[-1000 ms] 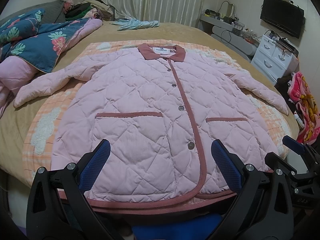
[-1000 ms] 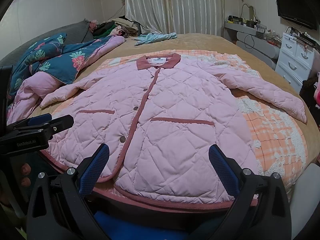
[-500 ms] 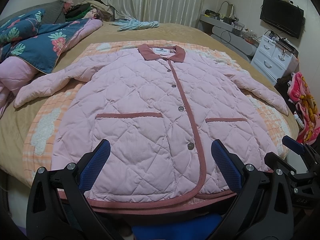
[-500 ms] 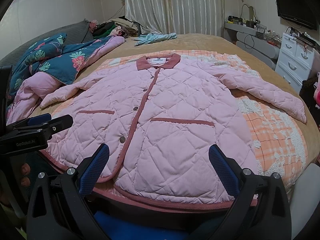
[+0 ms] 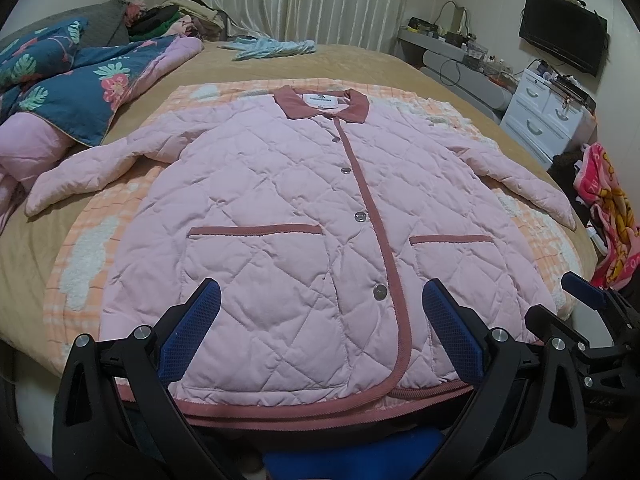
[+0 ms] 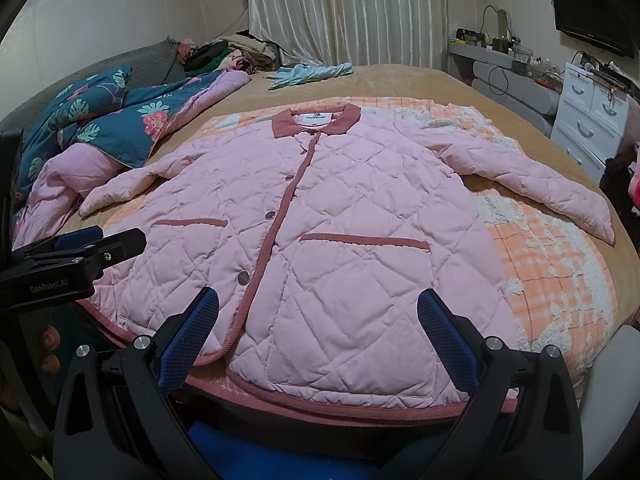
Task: Fold large clothes
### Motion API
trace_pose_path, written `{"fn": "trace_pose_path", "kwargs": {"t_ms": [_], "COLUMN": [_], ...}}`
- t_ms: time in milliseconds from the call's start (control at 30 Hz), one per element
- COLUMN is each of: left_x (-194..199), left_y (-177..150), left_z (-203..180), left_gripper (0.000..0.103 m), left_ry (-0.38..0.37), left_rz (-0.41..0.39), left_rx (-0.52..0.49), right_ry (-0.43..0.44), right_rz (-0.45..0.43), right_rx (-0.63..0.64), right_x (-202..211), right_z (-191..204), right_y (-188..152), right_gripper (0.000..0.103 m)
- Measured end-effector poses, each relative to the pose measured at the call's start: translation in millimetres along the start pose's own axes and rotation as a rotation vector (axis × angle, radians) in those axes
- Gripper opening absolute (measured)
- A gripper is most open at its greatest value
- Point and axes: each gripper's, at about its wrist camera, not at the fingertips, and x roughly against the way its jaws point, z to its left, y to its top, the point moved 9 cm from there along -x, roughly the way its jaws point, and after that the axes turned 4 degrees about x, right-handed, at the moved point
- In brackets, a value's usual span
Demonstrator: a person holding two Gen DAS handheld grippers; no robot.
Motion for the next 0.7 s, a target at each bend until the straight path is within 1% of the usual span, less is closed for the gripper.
{"fn": "trace_pose_path", "kwargs": {"t_ms": [133,200,333,600,700], "left_x": [1,3,-3,-19,-25], "left_y": [1,4,7,29,41], "left_z": [-1,-7,-5,2,5], "left_gripper": [0.095,0.095,0.095,0.095,0.095], "left_ry": [0.002,0.001,0.004,0.002,0.015], "left_rz": [0.004,0.006,0.013,0.005,0.003], "left_rx": [0.001,0.0,0.007,0.022,0.028], "right_ry": [0.0,0.001,0.002,-0.028,-0.035], "right_rz": [0.002,0.006,0.011,-0.004,-0.01], "right_rx": [-0.002,-0.001,0.0,-0.004,0.0], "right_x": [-1,-3,-8,-20,-25], "right_z": [0,-1,-1,-14,-18], "right_y": [0,0,4,37,50], "right_gripper": [0.099,0.099,0.099,0.099,0.099]}}
